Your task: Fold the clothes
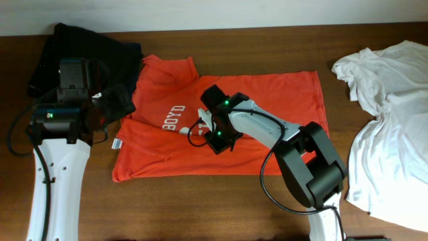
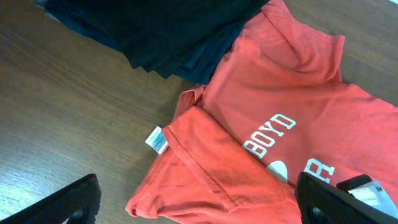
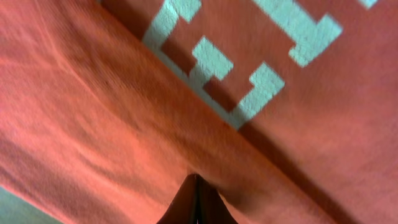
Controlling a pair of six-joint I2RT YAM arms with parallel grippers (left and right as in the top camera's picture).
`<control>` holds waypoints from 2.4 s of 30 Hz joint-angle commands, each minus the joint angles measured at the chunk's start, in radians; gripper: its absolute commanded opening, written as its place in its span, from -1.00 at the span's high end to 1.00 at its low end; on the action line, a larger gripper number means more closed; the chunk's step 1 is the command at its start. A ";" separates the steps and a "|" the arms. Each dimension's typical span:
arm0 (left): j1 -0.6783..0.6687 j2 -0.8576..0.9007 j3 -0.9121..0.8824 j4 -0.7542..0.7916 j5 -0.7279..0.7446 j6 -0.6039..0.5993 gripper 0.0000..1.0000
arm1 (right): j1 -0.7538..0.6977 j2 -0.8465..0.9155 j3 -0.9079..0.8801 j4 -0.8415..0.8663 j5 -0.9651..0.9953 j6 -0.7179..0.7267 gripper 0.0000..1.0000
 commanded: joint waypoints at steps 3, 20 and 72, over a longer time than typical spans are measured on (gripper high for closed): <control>0.007 0.003 -0.003 -0.001 -0.014 0.002 -0.99 | -0.010 0.006 -0.023 0.084 0.105 0.006 0.91; 0.007 0.003 -0.003 -0.001 -0.014 0.002 -0.99 | -0.003 0.004 0.006 -0.042 0.011 0.042 0.90; -0.031 0.280 -0.674 0.569 0.327 0.066 0.99 | -0.029 -0.058 -0.071 0.030 -0.053 0.121 0.92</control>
